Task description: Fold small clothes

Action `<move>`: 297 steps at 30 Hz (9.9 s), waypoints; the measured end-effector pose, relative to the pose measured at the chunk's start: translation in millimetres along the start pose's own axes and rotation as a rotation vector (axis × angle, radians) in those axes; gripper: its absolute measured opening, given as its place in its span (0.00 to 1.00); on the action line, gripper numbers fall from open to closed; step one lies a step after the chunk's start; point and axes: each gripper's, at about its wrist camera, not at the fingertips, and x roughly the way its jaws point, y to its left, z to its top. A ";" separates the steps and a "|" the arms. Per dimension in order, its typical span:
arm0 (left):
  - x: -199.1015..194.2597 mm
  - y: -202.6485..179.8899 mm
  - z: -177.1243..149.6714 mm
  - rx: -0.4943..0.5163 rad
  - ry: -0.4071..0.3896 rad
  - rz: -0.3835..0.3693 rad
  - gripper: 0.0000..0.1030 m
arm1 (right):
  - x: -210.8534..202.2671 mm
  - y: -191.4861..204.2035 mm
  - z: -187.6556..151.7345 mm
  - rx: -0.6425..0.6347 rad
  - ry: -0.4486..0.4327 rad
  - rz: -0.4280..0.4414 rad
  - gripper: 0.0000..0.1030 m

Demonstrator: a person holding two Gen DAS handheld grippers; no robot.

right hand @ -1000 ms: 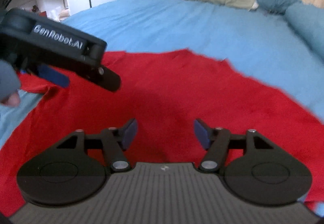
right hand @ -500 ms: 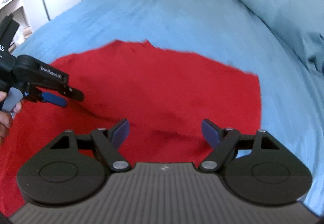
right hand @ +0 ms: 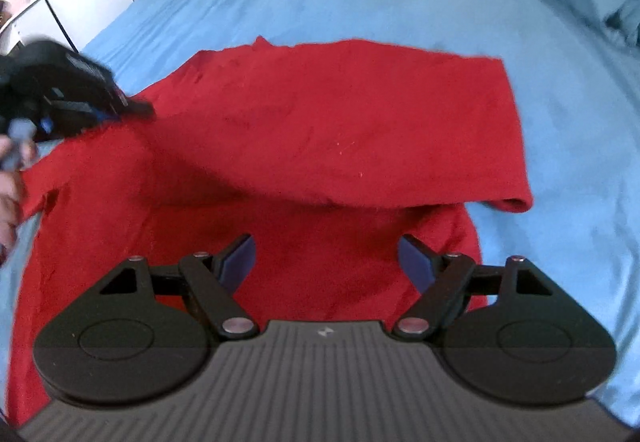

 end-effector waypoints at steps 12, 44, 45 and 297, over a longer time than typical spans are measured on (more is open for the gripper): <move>-40.5 64.2 2.9 0.017 -0.173 0.170 0.04 | 16.4 -9.8 23.1 0.066 -0.056 -0.001 0.91; 24.2 118.6 7.0 0.110 0.046 0.286 0.66 | 2.8 -22.5 58.1 0.042 -0.140 -0.034 0.90; 32.2 118.8 7.3 0.120 0.075 0.285 0.64 | 3.6 -22.6 57.9 0.047 -0.139 -0.034 0.90; -24.5 160.2 -69.0 0.155 0.060 0.373 0.69 | 0.9 29.5 107.2 0.266 -0.185 -0.094 0.19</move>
